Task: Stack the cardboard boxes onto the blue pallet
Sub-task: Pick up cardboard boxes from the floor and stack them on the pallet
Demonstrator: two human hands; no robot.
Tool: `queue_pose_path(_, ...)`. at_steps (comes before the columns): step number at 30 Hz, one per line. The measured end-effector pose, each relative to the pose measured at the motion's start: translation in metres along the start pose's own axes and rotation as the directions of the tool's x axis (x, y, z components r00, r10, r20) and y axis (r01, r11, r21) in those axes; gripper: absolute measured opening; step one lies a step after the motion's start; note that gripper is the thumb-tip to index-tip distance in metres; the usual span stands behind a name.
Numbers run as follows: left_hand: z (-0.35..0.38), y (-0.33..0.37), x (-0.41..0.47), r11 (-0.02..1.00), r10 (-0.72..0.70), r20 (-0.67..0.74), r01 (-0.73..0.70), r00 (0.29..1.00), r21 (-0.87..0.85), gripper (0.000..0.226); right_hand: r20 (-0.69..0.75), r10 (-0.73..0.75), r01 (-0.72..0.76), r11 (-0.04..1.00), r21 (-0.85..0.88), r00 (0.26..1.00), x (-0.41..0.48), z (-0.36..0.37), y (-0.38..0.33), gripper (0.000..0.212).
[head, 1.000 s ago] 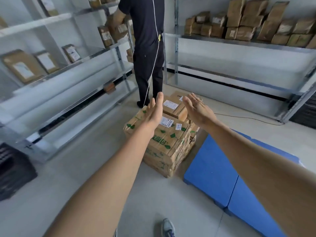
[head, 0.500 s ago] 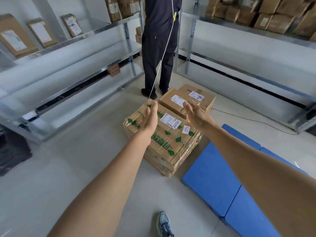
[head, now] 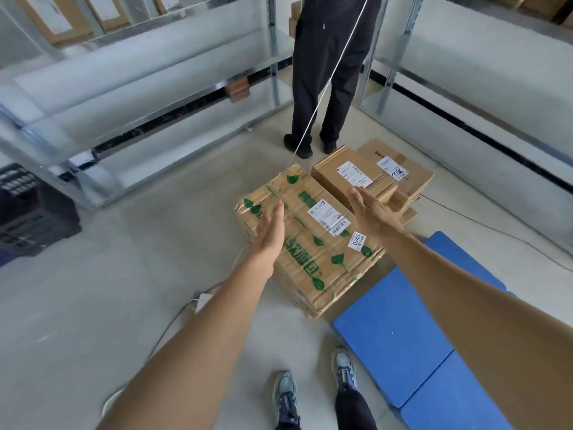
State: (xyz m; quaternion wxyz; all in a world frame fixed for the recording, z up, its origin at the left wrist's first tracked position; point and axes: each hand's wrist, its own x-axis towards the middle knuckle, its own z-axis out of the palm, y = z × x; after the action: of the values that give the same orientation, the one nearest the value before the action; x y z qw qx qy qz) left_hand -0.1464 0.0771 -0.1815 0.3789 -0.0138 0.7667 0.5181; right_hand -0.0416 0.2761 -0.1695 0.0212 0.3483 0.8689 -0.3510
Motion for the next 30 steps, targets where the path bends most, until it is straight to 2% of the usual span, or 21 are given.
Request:
queue_pose_path(11, 0.046, -0.032, 0.065, 0.979, -0.183, -0.185, 0.161, 0.966, -0.129, 0.081, 0.225, 0.045, -0.060, 0.996, 0.064, 0.973, 0.105, 0.013, 0.057, 0.076)
queue_pose_path(19, 0.068, -0.070, 0.109, 0.929, -0.351, -0.259, 0.302, 0.900, -0.211, 0.084, 0.345, 0.025, -0.017, 1.000, -0.025, 0.938, 0.167, 0.043, 0.087, 0.068)
queue_pose_path(24, 0.078, -0.085, 0.129, 0.918, -0.385, -0.308, 0.327, 0.870, -0.224, 0.080, 0.441, -0.018, 0.028, 0.999, -0.017, 0.897, 0.191, 0.061, 0.109, 0.071)
queue_pose_path(30, 0.089, -0.099, 0.141, 0.899, -0.418, -0.340, 0.328, 0.843, -0.291, 0.083, 0.482, -0.043, 0.049, 0.999, -0.001, 0.875, 0.215, 0.083, 0.124, 0.082)
